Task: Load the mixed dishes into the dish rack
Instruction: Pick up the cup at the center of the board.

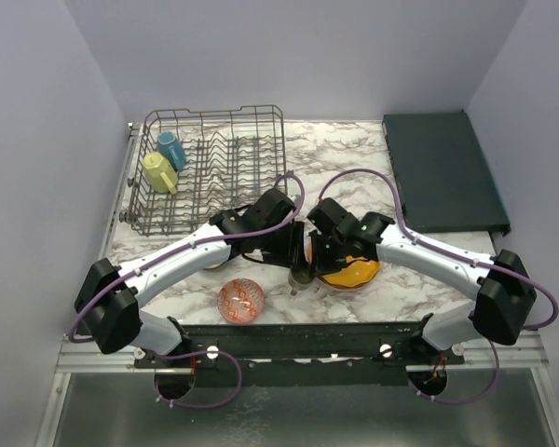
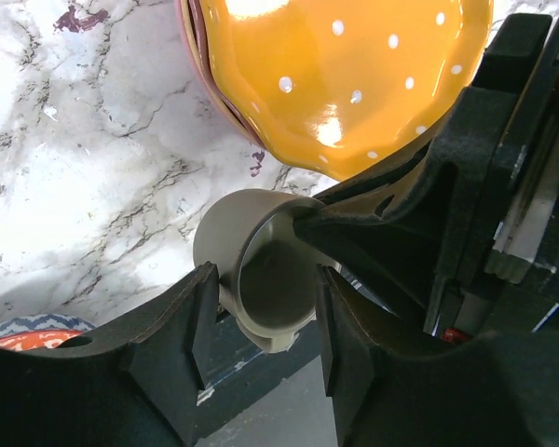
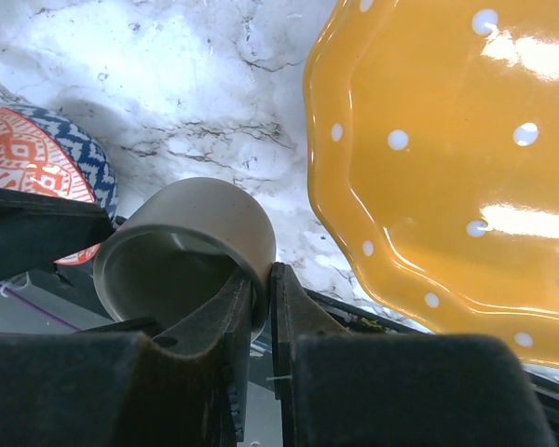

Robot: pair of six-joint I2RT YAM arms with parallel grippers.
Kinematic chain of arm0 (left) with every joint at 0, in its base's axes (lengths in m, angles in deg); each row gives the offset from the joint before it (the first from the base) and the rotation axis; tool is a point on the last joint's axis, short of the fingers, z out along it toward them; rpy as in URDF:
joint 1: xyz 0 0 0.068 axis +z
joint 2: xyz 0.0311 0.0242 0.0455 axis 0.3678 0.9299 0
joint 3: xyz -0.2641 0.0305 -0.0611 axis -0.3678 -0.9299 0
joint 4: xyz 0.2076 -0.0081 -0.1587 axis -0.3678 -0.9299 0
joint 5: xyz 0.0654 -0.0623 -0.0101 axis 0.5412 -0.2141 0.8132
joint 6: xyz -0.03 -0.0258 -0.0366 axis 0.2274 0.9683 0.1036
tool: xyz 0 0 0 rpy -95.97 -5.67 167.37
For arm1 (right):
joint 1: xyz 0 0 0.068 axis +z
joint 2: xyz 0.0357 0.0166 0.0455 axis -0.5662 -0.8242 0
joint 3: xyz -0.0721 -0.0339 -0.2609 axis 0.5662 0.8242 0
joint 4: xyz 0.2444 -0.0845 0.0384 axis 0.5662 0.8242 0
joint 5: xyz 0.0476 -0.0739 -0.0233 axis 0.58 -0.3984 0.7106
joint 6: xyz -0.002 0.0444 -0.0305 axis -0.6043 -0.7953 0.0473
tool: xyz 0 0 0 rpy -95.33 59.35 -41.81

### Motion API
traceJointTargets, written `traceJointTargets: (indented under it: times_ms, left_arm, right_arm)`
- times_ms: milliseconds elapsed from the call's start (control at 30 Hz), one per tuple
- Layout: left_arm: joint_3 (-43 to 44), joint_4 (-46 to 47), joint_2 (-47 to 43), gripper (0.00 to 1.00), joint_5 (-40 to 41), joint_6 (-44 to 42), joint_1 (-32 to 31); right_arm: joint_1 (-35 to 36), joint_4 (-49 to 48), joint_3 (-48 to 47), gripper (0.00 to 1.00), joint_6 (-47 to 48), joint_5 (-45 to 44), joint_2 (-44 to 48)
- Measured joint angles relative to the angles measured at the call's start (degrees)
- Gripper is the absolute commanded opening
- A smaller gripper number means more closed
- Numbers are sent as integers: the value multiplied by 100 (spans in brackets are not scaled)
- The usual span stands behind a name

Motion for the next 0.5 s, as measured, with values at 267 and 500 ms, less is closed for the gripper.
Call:
traceJointTargets:
  times_ms: [267, 500]
  left_arm:
    - [0, 35, -352, 63, 9, -37, 31]
    - [9, 52, -822, 75, 4, -28, 264]
  right_arm:
    - [4, 20, 103, 1, -66, -142, 201]
    - [4, 39, 426, 0, -151, -323, 894]
